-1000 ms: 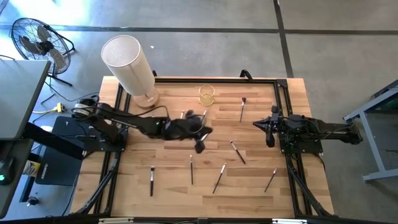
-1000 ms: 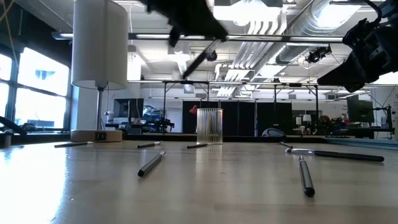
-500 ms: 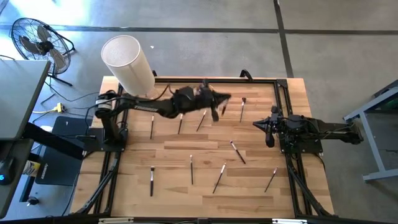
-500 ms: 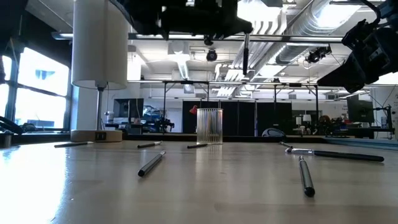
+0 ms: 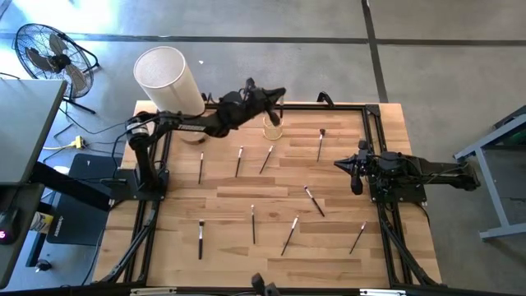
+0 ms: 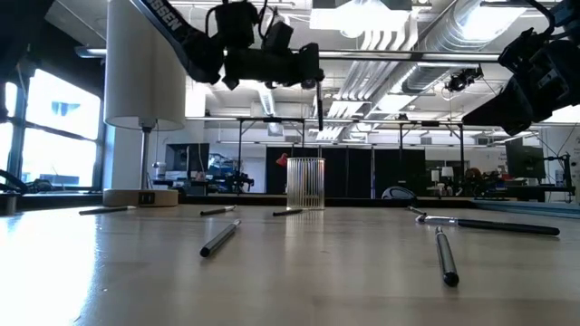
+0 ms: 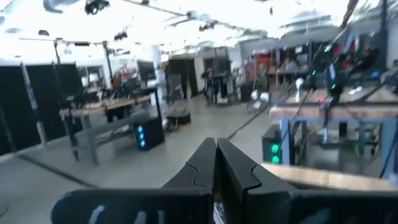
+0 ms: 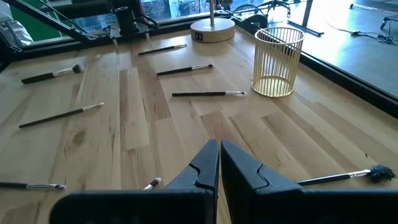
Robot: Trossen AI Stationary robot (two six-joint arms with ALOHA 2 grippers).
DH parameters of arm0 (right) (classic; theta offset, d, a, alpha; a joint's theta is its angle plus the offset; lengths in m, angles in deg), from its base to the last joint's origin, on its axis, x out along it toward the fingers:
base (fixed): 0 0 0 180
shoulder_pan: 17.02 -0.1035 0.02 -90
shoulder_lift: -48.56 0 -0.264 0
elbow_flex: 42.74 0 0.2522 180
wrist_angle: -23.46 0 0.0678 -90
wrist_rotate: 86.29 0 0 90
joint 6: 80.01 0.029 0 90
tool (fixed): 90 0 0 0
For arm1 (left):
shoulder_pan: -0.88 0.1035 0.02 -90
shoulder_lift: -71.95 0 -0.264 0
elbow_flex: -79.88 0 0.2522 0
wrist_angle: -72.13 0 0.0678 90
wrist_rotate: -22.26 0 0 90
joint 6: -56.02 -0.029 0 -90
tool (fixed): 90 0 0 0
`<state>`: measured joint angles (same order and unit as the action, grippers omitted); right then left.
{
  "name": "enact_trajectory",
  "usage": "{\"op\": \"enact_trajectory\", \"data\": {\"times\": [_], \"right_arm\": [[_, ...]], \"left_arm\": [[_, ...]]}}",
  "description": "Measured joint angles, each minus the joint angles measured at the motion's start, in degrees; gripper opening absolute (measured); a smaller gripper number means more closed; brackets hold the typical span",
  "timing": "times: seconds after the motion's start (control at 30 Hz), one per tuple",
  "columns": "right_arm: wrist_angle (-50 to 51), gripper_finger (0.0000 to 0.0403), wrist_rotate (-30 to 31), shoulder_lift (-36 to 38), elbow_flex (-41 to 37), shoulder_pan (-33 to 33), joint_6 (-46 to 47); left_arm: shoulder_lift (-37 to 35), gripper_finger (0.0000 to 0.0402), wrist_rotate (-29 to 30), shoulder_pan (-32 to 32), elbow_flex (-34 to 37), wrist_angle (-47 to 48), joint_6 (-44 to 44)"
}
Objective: Sort items
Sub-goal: Put the small fan brush into the glass
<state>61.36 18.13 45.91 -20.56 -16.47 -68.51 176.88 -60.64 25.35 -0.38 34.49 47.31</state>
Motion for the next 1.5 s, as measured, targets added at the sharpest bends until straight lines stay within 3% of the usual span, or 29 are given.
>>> {"op": "enact_trajectory", "data": {"times": [0.37,1.0,1.5], "right_arm": [[0.0,0.0012,0.0,0.0,0.0,0.0,0.0],[0.0,0.0012,0.0,0.0,0.0,0.0,0.0],[0.0,0.0012,0.0,0.0,0.0,0.0,0.0]], "left_arm": [[3.6,0.0000,-2.8,1.4,-0.4,0.2,-1.2],[3.7,0.0005,4.4,1.8,-0.4,1.1,-0.3],[2.0,0.0006,5.1,1.8,-0.4,11.8,-0.1]]}}
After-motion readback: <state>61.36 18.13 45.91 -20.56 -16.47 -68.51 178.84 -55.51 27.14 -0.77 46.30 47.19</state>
